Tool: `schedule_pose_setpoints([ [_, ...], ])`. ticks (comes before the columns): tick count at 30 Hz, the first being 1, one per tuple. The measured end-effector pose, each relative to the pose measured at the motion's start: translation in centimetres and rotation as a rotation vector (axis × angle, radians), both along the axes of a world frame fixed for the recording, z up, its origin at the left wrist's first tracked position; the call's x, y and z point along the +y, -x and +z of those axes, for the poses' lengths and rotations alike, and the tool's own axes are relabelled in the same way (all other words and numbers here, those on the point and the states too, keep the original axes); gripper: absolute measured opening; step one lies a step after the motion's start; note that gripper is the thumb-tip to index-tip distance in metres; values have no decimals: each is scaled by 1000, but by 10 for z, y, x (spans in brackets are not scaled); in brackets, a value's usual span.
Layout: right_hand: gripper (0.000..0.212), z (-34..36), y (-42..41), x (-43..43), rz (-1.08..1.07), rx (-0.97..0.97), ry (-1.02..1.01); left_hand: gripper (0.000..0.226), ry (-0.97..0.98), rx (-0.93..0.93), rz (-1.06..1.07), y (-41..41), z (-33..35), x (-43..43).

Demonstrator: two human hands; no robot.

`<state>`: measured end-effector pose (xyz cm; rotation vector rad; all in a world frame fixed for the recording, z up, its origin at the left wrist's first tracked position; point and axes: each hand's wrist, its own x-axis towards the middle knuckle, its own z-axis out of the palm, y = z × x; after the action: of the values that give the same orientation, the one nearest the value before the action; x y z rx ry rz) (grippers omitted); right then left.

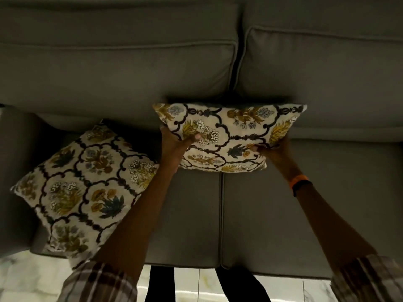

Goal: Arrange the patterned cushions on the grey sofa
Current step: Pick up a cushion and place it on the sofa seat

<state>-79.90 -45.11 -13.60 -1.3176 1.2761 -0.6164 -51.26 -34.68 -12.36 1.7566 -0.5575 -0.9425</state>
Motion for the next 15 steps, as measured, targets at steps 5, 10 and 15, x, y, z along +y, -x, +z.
schedule_pose_setpoints([
  [5, 70, -4, -17, 38, -110, 86, -40, 96, -27, -152, -34, -20, -12, 14],
  [10, 58, -24, -74, 124, -145, 393, -233, 104, -206, -208, 3, -60, -5, 76],
  [15, 42, -5, -210, 175, 136, 444, -103, 73, -483, -632, 144, -135, -7, 185],
])
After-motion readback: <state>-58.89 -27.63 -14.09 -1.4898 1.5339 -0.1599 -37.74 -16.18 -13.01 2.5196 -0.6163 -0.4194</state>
